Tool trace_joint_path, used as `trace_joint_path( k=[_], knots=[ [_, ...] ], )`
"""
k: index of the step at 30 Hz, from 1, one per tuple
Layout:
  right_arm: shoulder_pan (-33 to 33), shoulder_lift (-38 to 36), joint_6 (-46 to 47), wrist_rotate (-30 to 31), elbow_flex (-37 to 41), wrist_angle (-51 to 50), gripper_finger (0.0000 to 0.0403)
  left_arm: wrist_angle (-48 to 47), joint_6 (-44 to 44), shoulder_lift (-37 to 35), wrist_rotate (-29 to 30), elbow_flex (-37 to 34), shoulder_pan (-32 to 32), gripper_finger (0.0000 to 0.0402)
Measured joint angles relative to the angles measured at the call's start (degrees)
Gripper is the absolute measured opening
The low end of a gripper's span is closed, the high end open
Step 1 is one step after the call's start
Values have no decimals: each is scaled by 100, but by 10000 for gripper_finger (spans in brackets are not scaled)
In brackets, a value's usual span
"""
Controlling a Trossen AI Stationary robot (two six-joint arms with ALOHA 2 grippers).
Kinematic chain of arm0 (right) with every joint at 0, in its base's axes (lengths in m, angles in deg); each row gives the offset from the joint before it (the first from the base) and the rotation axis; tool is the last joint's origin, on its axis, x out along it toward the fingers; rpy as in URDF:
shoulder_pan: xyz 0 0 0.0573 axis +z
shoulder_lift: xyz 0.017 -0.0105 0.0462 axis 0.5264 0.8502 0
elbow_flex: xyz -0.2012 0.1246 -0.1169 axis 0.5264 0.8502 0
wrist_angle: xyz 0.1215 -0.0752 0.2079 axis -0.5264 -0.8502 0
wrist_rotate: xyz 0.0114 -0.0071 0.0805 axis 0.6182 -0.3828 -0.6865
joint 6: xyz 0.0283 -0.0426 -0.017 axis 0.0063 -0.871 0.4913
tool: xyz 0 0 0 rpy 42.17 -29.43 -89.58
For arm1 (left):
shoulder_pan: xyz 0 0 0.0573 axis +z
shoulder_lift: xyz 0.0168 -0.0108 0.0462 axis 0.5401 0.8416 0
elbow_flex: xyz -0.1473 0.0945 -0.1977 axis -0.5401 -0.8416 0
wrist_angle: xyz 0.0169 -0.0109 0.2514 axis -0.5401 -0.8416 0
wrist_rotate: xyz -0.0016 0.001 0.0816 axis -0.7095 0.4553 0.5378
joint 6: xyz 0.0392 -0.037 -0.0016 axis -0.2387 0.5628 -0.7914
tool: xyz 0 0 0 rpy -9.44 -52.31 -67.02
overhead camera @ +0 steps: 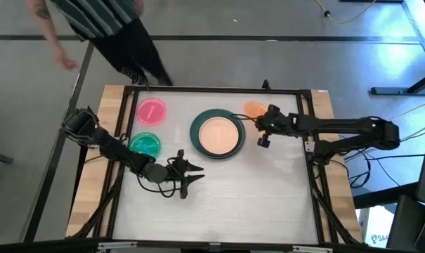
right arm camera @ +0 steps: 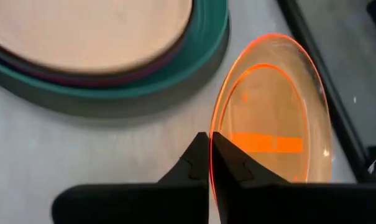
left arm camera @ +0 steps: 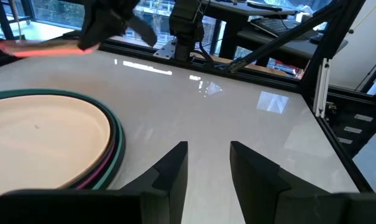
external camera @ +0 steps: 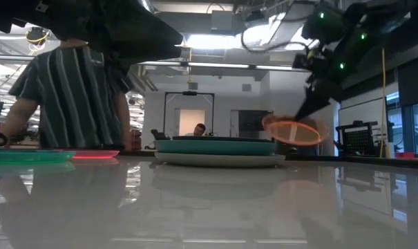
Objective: Stack plastic plates
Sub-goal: Stack the light orange plate on the orange plate
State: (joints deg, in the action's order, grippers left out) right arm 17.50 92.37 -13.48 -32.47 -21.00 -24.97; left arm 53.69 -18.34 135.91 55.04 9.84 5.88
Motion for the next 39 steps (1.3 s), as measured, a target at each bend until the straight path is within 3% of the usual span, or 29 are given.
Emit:
trace_joint_path(
  k=[10, 17, 26, 39],
  knots=[
    [469, -46, -2, -426, -424, 75, 0, 0, 0, 0, 0, 0, 0, 112],
    [898, 72, -147, -919, -424, 908, 0, 0, 0, 0, 0, 0, 0, 112],
    [1067, 918, -263, -1673, -426, 2339, 0, 2, -4, 0, 0, 0, 0, 112],
    [1049, 1831, -296, -1748, -426, 3008, 7, -2, -9, 0, 0, 0, -2, 112]
  ],
)
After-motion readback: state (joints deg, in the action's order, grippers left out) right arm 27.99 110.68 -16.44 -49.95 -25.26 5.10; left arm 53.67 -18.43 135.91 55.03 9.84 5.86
